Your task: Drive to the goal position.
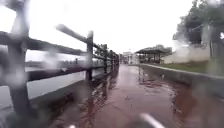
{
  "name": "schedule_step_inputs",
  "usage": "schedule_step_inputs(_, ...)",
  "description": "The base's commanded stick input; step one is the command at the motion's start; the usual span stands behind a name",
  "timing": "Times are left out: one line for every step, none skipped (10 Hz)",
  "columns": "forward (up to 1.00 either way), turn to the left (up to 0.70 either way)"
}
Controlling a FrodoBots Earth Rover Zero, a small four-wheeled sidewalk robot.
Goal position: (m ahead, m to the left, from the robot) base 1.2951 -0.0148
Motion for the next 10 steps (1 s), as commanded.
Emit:
schedule_step_inputs(1.0, 0.0)
schedule_step_inputs(0.99, 0.0)
schedule_step_inputs(0.73, 0.0)
schedule_step_inputs(0.46, 0.0)
schedule_step_inputs(0.2, 0.0)
schedule_step_inputs(0.0, 0.0)
schedule_step_inputs(0.0, 0.0)
schedule_step_inputs(0.0, 0.0)
schedule_step_inputs(0.0, 0.0)
schedule_step_inputs(0.0, 0.0)
